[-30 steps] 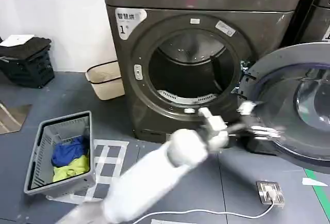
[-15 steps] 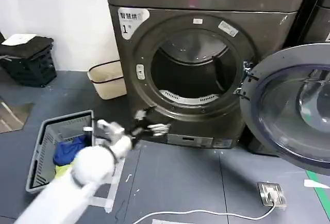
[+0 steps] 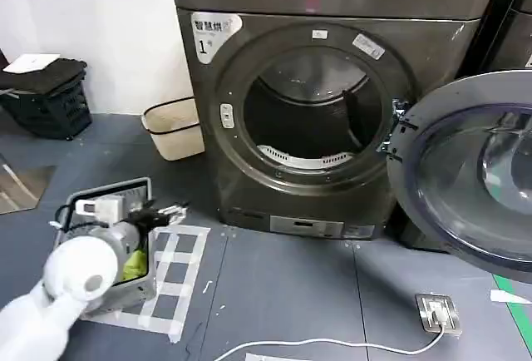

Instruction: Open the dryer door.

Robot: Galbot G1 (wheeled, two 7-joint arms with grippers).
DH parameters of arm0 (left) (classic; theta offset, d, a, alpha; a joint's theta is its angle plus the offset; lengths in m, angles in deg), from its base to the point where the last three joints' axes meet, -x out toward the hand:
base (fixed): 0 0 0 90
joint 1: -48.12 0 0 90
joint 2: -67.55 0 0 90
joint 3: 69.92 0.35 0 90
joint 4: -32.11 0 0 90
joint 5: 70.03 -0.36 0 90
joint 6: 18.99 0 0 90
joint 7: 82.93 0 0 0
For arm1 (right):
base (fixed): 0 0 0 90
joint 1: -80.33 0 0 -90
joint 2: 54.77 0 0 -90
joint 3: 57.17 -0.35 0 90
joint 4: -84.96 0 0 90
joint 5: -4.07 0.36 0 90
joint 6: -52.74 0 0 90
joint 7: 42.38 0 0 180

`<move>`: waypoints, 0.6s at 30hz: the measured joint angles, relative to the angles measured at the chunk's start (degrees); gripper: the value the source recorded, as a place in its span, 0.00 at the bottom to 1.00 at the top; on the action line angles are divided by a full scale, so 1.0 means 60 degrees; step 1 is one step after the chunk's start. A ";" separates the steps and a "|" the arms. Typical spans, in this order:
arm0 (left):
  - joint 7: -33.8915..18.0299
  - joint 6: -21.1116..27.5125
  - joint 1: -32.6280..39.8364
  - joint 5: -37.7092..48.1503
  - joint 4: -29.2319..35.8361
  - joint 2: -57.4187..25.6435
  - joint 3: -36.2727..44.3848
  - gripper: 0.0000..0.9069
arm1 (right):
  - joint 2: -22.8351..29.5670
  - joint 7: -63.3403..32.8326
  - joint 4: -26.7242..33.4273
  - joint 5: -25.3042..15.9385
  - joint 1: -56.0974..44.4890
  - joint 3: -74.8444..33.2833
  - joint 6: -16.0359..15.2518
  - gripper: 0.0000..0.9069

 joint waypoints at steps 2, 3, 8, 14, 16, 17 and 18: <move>-0.0776 -0.0004 -0.0105 0.0931 -0.0081 -0.0396 -0.0033 1.00 | 0.0036 0.0058 -0.0005 0.0016 0.0025 0.0077 0.0039 1.00; -0.1134 -0.0003 -0.0122 0.1376 -0.0129 -0.0585 -0.0032 1.00 | 0.0061 0.0084 -0.0006 0.0018 0.0038 0.0135 0.0060 1.00; -0.2960 -0.0010 0.0019 0.3645 -0.0461 -0.1486 0.0082 1.00 | 0.0087 0.0144 0.0016 0.0009 0.0041 0.0342 0.0171 1.00; -0.4577 -0.0015 0.0266 0.7086 -0.0871 -0.2425 0.0114 1.00 | 0.0046 0.0192 0.0028 -0.0034 0.0064 0.0422 0.0234 1.00; -0.4839 -0.0016 0.0371 0.8068 -0.1077 -0.2676 0.0115 1.00 | 0.0073 0.0205 0.0034 -0.0052 0.0085 0.0470 0.0272 1.00; -0.4909 -0.0015 0.0417 0.8527 -0.1185 -0.2781 0.0115 1.00 | 0.0098 0.0209 0.0034 -0.0065 0.0099 0.0496 0.0296 1.00; -0.4963 -0.0016 0.0458 0.8878 -0.1284 -0.2844 0.0115 1.00 | 0.0119 0.0215 0.0032 -0.0074 0.0114 0.0525 0.0319 1.00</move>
